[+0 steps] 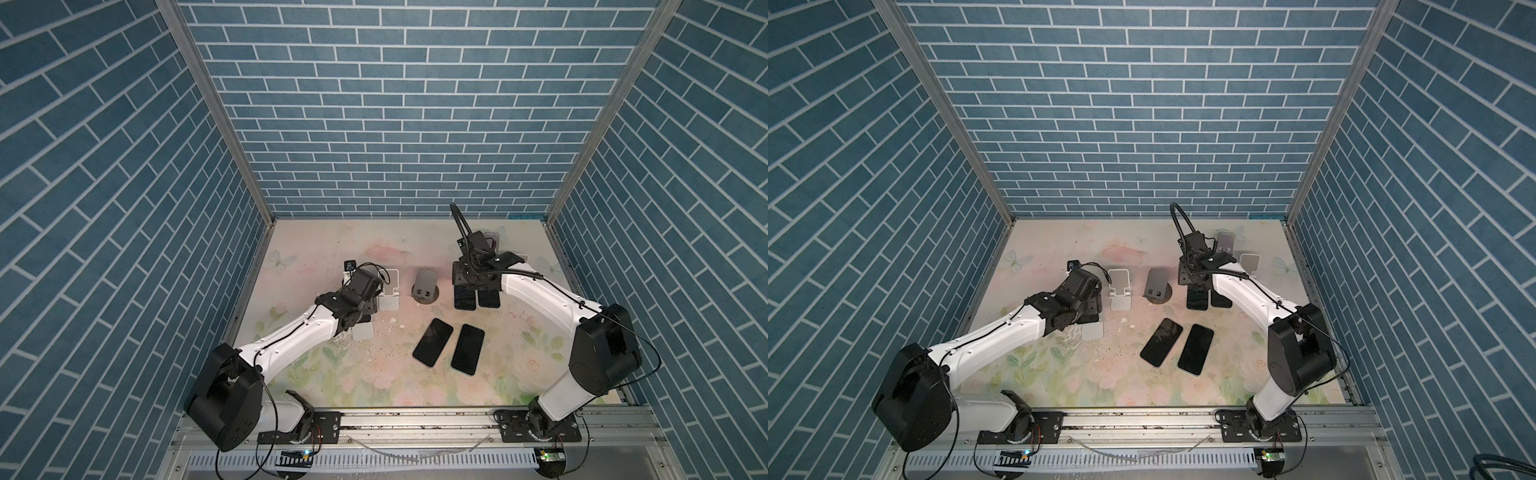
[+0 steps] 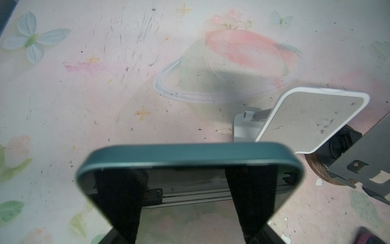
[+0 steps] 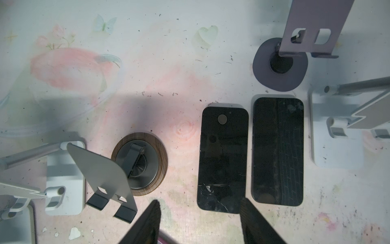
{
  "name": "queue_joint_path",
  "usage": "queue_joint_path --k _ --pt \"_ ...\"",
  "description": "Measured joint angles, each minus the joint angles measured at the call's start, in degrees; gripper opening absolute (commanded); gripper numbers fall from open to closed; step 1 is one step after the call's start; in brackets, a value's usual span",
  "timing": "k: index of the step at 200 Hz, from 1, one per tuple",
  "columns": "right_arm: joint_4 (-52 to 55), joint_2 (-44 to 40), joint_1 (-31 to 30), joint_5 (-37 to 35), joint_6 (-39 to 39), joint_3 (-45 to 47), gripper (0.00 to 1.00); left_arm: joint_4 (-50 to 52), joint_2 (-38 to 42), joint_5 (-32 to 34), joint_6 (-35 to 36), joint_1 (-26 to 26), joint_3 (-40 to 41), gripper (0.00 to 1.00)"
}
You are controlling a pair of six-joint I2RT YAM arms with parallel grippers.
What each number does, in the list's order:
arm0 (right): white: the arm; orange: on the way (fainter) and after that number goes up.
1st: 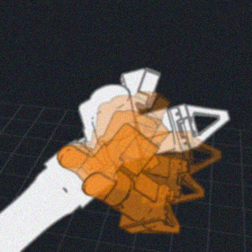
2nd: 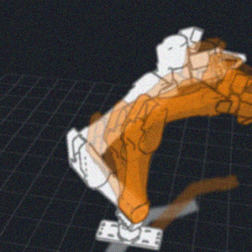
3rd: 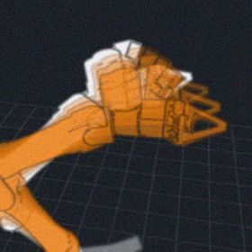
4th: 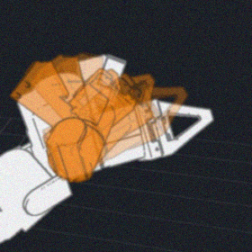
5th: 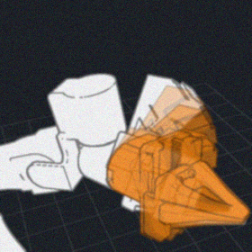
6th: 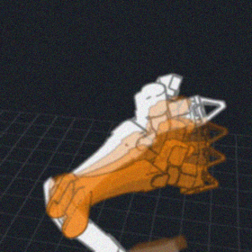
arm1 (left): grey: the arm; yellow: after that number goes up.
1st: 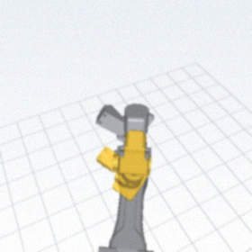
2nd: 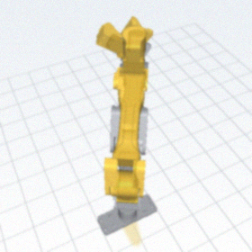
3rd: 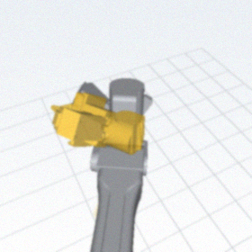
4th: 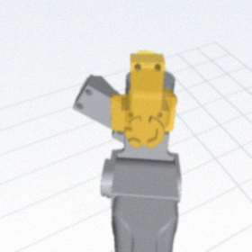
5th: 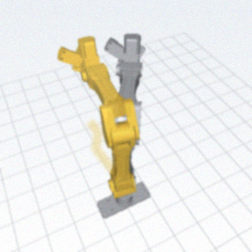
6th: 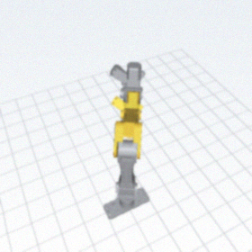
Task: Remove the phone from the phone stand
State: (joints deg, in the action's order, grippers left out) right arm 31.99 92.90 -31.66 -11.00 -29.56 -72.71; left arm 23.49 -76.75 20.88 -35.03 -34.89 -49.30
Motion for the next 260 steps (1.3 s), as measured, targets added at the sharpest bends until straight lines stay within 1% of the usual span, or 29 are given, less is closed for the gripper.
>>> queue_joint_path --k 37,123,186,219,260 --pt "0.0 0.0 0.0 0.1 -0.1 0.0 0.62 1.1 1.4 0.0 0.8 0.0 0.1 0.52" --pt "-0.1 0.0 0.1 0.1 -0.2 0.0 0.62 3.3 7.3 -0.1 2.8 0.0 0.0 0.51" --pt "-0.1 -0.6 0.1 -0.6 -0.2 0.1 0.62 5.3 7.6 -1.7 4.4 -0.3 -2.3 0.51" --pt "-0.2 -1.1 0.3 -1.3 -0.2 0.2 0.62 5.9 7.3 -2.3 5.7 -2.1 -4.7 0.51" --pt "-0.3 -2.3 1.1 -2.0 -0.2 1.2 0.62 5.8 4.3 -1.7 8.1 -6.1 -8.5 0.51"
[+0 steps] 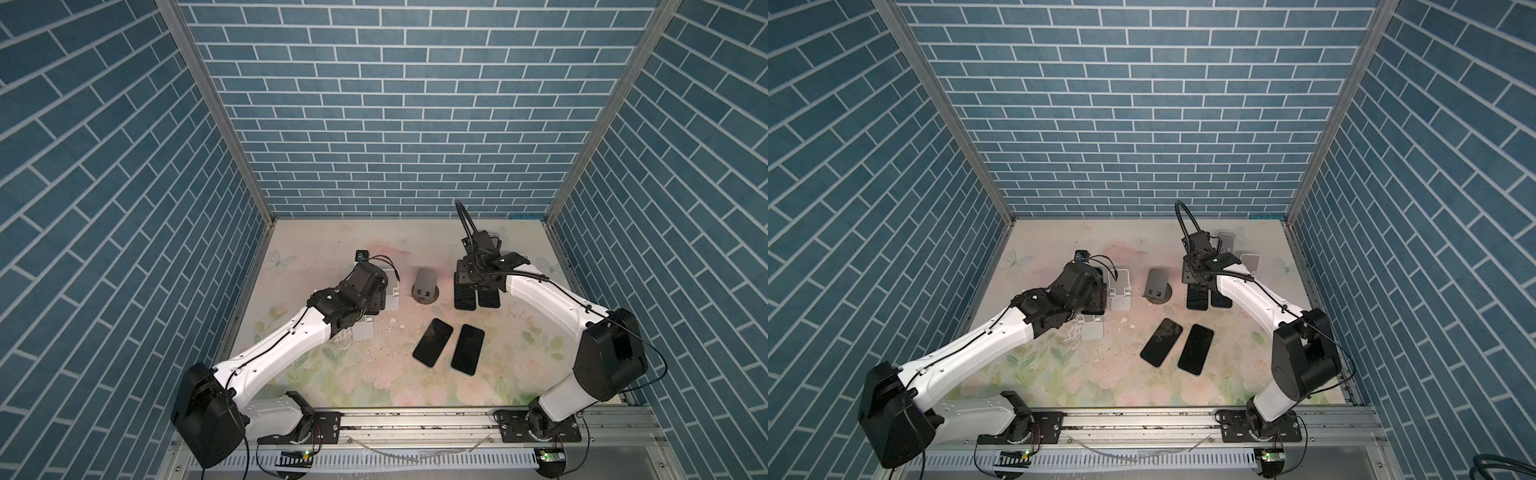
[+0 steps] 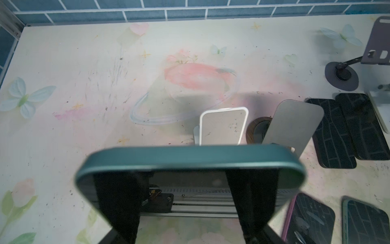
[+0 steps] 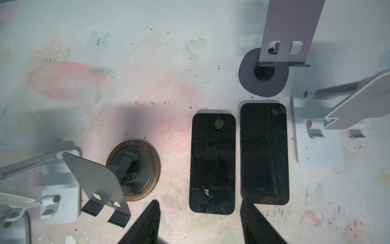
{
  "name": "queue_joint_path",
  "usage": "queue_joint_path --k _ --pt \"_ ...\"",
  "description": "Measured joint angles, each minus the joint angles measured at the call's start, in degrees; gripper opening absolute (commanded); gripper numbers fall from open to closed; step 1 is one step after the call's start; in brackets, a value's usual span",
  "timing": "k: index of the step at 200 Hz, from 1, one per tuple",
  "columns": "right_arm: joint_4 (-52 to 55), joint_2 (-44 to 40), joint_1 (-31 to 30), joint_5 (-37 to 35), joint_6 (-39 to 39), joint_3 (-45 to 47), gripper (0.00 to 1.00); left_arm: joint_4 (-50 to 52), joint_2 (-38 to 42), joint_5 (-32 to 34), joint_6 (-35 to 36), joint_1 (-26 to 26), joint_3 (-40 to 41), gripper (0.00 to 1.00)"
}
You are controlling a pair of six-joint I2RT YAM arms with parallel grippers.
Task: Remove the phone from the phone stand
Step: Place the phone at the center of the table.
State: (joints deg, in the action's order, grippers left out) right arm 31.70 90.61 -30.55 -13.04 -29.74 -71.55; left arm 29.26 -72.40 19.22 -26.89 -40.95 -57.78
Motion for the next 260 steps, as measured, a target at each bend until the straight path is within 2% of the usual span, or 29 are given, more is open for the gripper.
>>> queue_joint_path --k 110,260 --pt "0.0 -1.3 1.3 -0.8 0.0 2.0 0.63 0.0 -12.1 0.6 3.6 -7.8 -6.7 0.51" --pt "0.0 -1.7 2.1 -0.6 0.0 2.1 0.63 6.0 -23.0 -2.5 3.1 -9.0 -8.9 0.51"
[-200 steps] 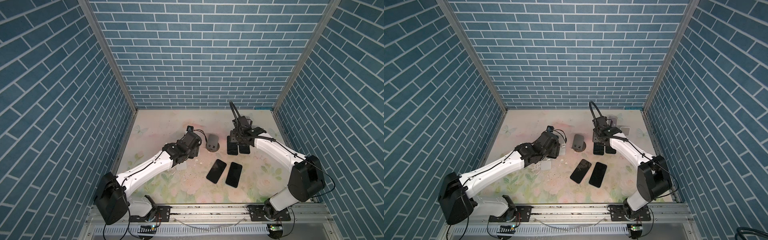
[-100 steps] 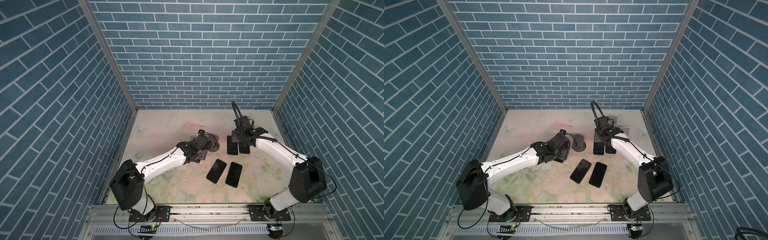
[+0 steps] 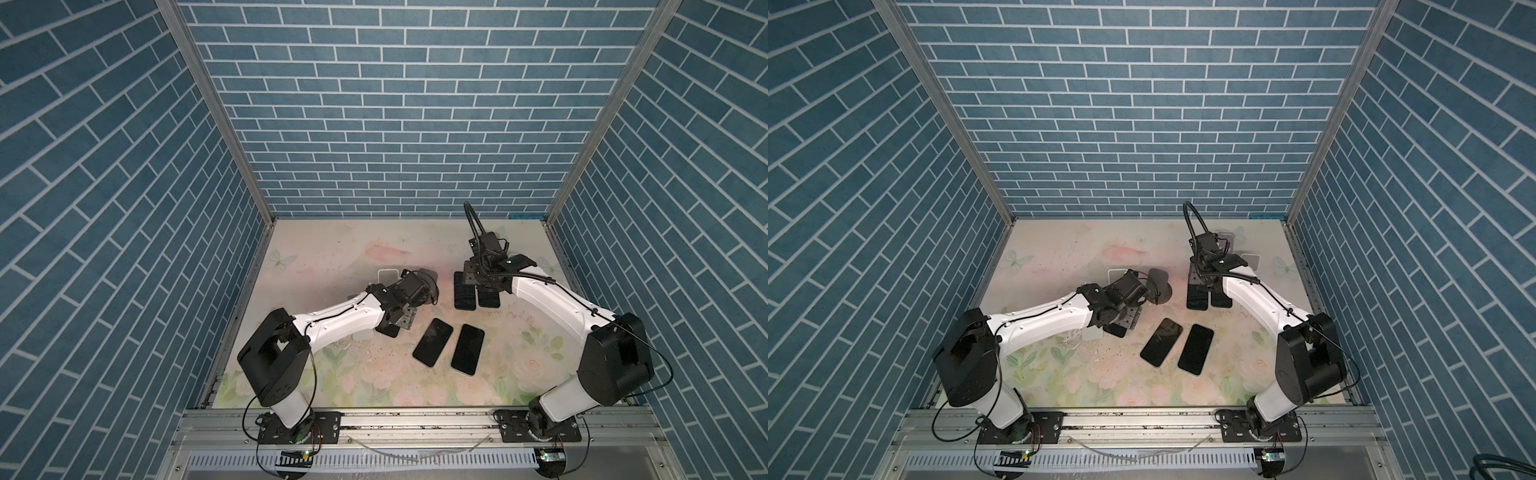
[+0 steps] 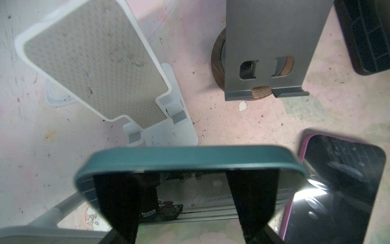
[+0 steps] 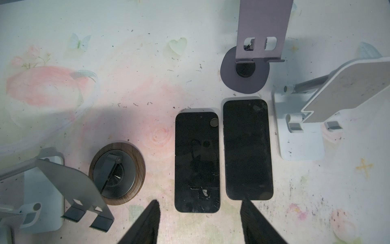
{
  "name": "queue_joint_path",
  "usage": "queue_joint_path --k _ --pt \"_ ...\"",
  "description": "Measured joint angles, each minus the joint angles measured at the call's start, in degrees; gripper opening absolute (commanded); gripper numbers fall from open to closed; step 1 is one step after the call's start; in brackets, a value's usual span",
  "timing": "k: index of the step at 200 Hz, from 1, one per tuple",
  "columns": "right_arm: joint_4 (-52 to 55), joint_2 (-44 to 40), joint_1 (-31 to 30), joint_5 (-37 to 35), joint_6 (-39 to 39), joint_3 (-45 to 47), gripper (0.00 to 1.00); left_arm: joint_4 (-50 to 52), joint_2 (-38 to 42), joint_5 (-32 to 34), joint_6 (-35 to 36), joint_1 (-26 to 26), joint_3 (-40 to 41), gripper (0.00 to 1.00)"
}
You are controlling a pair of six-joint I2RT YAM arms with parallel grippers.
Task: Remove the phone from the phone stand
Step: Place the phone at the center of the table.
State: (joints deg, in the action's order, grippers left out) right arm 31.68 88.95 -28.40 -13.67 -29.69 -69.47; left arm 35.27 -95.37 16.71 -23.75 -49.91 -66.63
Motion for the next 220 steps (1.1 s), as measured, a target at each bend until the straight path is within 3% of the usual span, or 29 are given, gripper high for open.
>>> queue_joint_path --k 220 --pt "-0.3 0.0 0.3 0.5 0.0 1.1 0.63 1.3 -6.8 -9.8 3.5 -1.1 -0.3 0.51"
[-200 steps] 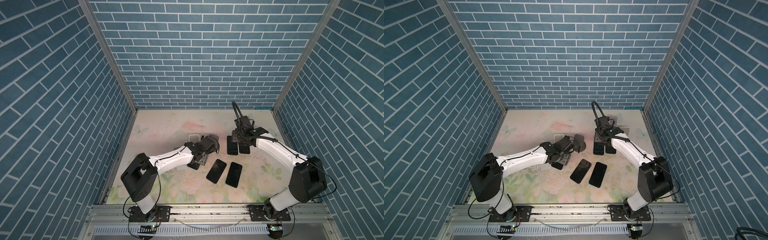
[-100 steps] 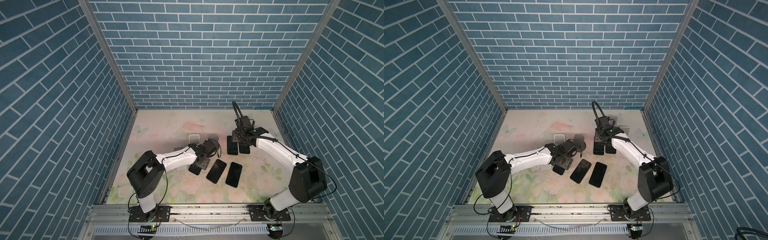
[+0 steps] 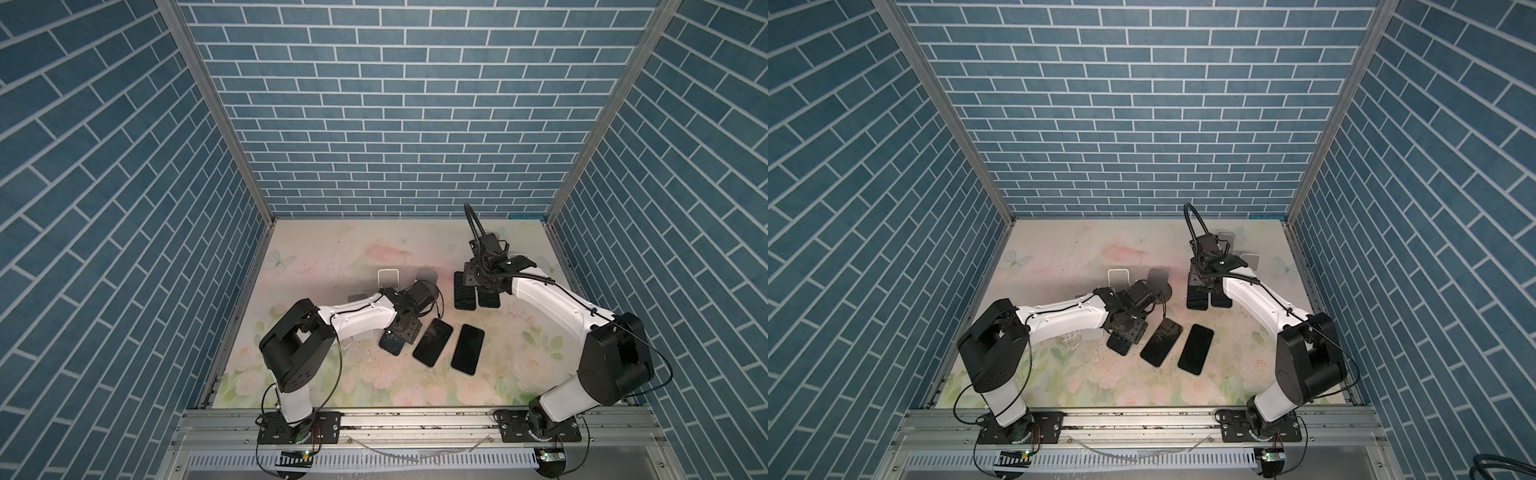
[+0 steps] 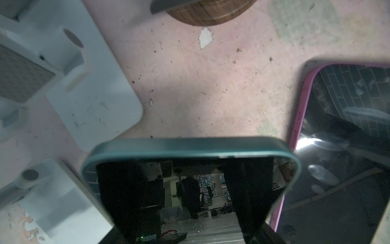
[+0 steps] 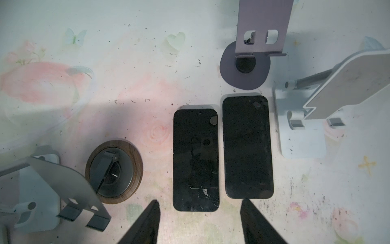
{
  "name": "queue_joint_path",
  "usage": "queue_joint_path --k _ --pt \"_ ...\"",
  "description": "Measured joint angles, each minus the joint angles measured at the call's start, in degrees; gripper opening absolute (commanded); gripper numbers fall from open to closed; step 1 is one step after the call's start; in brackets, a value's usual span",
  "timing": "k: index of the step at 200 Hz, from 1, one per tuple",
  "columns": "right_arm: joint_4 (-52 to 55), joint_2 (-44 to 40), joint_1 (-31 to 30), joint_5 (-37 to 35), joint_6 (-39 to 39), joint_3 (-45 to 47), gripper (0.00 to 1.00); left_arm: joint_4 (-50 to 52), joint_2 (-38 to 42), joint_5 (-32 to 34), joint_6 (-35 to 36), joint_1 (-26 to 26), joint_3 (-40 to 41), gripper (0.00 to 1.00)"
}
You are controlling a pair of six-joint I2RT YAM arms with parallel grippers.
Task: Remove the phone from the phone stand
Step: Place the phone at the center of the table.
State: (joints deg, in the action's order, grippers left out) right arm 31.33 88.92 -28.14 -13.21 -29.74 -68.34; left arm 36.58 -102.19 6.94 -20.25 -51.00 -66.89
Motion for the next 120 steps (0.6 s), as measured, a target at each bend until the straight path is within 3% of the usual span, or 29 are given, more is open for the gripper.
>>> queue_joint_path --k 120 --pt "-0.3 -0.7 0.1 0.0 0.0 1.2 0.63 -2.1 -2.6 -3.0 1.7 0.0 -0.7 0.52"
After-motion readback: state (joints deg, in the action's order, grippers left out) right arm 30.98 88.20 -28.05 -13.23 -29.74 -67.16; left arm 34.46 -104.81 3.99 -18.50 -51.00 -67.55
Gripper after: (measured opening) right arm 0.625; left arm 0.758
